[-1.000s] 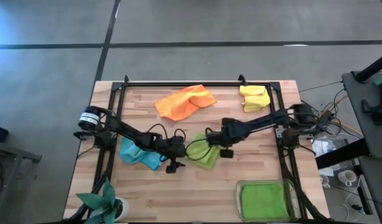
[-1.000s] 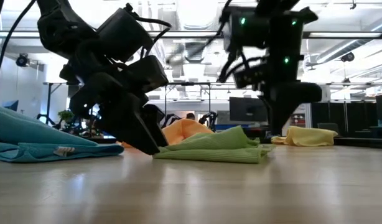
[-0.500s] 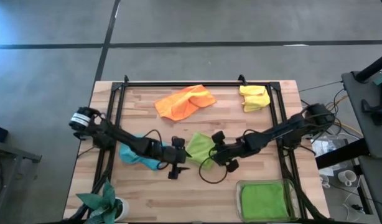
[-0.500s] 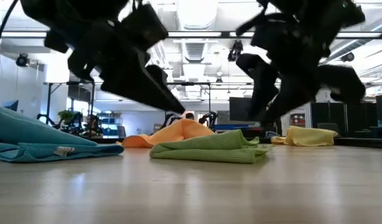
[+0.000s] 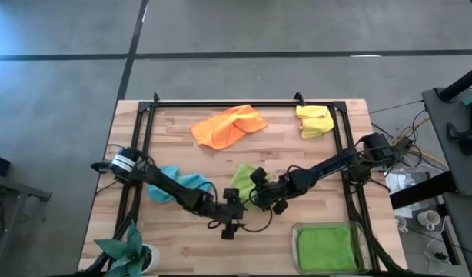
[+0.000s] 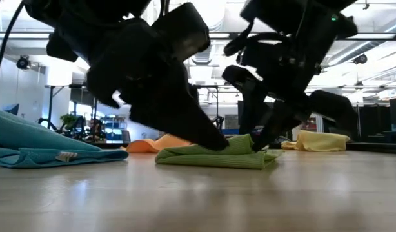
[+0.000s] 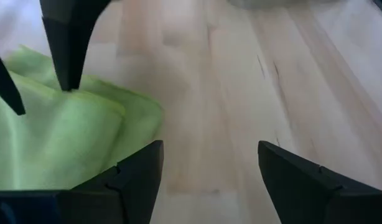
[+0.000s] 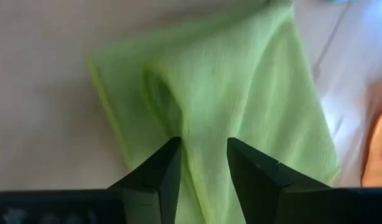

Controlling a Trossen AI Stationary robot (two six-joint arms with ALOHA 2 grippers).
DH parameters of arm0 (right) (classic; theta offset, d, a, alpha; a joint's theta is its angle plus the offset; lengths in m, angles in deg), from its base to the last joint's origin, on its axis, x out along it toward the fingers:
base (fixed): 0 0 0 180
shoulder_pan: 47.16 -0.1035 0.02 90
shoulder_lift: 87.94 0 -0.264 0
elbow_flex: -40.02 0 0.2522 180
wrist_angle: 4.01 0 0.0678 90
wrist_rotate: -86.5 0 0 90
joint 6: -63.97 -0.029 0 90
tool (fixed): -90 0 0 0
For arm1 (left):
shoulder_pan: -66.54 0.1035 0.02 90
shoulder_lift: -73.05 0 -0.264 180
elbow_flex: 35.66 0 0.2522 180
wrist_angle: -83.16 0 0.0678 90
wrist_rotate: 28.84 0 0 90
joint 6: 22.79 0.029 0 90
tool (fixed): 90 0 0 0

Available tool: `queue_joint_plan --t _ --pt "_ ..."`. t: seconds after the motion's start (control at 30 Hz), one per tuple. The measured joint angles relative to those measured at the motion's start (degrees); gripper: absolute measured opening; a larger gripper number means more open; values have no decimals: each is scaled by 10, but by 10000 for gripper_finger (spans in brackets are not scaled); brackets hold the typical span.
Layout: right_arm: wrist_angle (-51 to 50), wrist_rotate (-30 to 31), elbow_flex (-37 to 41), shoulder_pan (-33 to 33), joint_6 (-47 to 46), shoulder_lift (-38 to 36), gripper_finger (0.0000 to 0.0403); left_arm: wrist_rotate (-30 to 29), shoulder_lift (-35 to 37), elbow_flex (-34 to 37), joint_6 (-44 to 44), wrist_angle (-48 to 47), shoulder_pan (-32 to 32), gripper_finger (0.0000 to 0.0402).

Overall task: Fold microfiber towels
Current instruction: Fold the light green microfiber towel

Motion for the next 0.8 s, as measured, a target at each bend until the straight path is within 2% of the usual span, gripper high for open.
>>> queue_joint_plan --t 0.2,0.57,0.67,0.8 --pt "-35 -3 -4 10 25 -2 125 -28 6 11 -3 -8 8 246" --pt "-29 -19 -6 23 57 4 122 -9 1 22 -65 -12 11 246" --pt "-29 -32 -6 26 53 4 104 -9 1 31 -84 -9 11 246" --pt "-30 -34 -3 29 40 4 56 -16 1 45 -90 -1 12 246"
